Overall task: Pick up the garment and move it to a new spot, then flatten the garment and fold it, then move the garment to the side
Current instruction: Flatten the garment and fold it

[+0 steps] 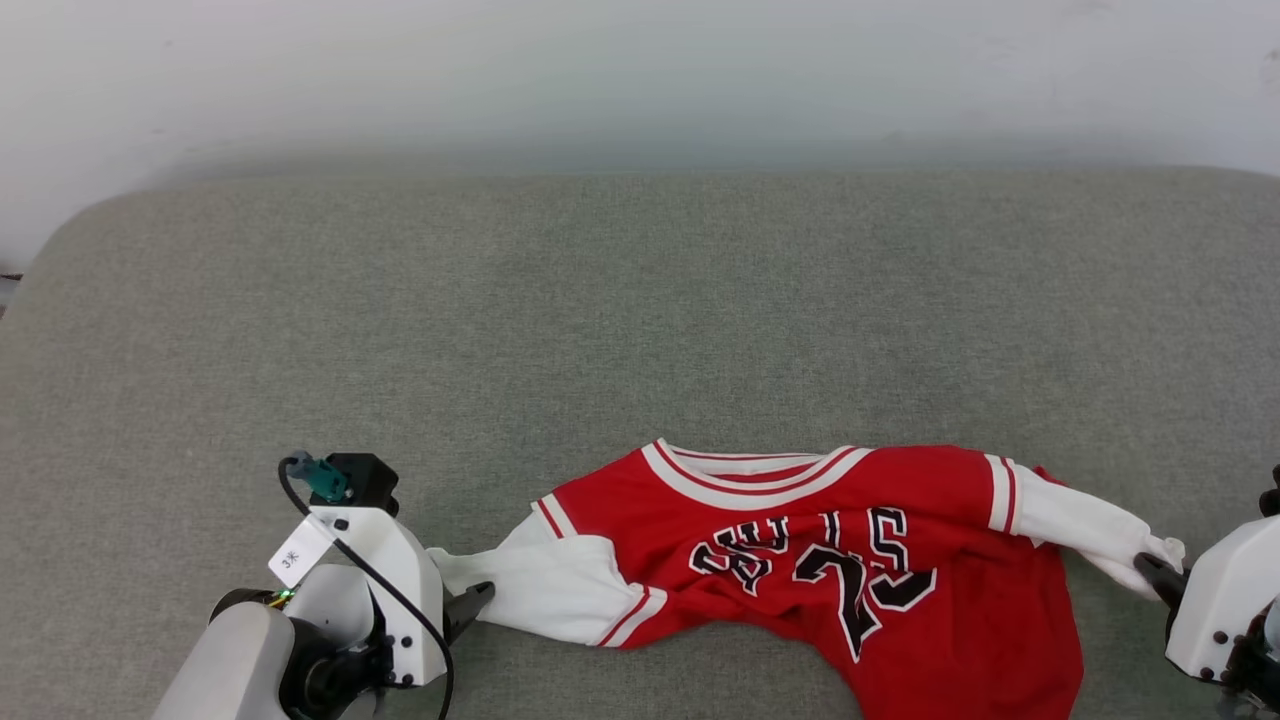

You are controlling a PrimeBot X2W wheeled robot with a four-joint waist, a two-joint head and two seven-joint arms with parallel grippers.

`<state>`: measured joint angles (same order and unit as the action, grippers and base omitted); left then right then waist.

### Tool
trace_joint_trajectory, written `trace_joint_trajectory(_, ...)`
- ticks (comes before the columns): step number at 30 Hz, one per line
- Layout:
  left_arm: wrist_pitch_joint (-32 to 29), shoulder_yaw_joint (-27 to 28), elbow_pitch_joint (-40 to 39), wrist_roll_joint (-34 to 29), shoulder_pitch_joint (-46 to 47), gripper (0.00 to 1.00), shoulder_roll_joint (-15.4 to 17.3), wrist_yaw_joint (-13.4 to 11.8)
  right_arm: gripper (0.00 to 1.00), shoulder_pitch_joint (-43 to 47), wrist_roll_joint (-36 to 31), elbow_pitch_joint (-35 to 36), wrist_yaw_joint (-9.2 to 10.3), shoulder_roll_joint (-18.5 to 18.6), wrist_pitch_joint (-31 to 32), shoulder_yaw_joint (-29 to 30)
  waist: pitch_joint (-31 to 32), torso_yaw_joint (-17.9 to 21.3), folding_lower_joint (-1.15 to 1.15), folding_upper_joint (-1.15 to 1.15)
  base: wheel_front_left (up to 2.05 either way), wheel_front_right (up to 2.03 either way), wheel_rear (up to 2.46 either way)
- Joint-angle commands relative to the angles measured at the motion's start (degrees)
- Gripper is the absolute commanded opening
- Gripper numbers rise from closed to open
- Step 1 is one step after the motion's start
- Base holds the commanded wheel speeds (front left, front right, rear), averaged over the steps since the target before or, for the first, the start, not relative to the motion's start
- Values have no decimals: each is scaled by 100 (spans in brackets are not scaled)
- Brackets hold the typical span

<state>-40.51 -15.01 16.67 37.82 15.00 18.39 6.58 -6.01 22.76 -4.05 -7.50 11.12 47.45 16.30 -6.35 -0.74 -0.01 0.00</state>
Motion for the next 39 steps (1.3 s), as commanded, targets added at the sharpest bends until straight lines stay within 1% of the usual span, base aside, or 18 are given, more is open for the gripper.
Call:
trace_joint_trajectory(1,-76,-39,135,15,111,100,12,6,0,-8,40,33,2,-34,4,-4,-121,107,1,0,0,0,0)
trace_joint_trajectory(5,-457,-308,601,18,246,100,-64,30,0,-47,69,59,2,-73,-8,-1,-253,179,1,0,0,0,0)
trace_joint_trajectory(6,-556,-378,733,32,249,94,-99,34,0,-58,64,59,2,-69,-15,2,-277,189,1,0,0,0,0)
trace_joint_trajectory(7,-667,-479,876,-1,249,55,-119,28,0,-74,80,47,2,-80,-14,9,-291,196,1,0,0,0,0)
trace_joint_trajectory(8,-776,-588,1002,-14,241,34,-153,38,0,-91,92,41,2,-84,-17,16,-302,200,1,0,0,0,0)
trace_joint_trajectory(9,-869,-668,1108,38,219,4,-232,47,0,-103,83,35,2,-75,-28,28,-314,202,1,0,0,0,0)
trace_joint_trajectory(10,-998,-772,1206,51,207,0,-285,57,0,-112,83,26,2,-76,-34,38,-321,202,1,0,0,0,0)
trace_joint_trajectory(12,-1095,-947,1296,49,218,0,-354,77,0,-128,107,21,2,-76,-50,77,-334,181,1,0,0,0,0)
trace_joint_trajectory(15,-926,-1057,1333,9,332,0,-318,91,0,-167,118,18,2,-64,-86,105,-307,149,1,0,0,0,0)
trace_joint_trajectory(18,-486,-1117,1271,-126,551,0,-206,81,0,-218,76,14,2,-16,-190,110,-239,101,1,0,0,0,0)
trace_joint_trajectory(23,457,-1052,1038,-486,1007,0,177,77,0,-333,-14,47,2,138,-501,16,-70,5,1,0,0,0,0)
trace_joint_trajectory(25,763,-1002,961,-594,1141,0,260,78,0,-413,-83,25,2,213,-623,-50,-12,-51,1,0,0,0,0)
trace_joint_trajectory(27,1063,-894,899,-683,1288,0,313,-4,0,-546,-174,-19,2,315,-768,-121,37,-97,1,0,0,0,0)
trace_joint_trajectory(28,1174,-825,897,-722,1374,0,344,-100,0,-598,-178,-60,4,352,-826,-138,54,-131,1,0,0,0,0)
trace_joint_trajectory(33,1812,-506,829,-865,1953,0,295,-446,0,-1138,-323,-253,5,598,-1137,-332,67,-247,1,0,0,0,0)
trace_joint_trajectory(35,2075,-417,868,-920,2218,0,259,-531,0,-1437,-383,-397,5,685,-1265,-452,47,-273,1,0,0,0,0)
trace_joint_trajectory(39,2585,-269,1112,-1001,2861,0,176,-622,0,-2243,-453,-816,6,846,-1513,-692,-72,-292,1,0,0,0,0)
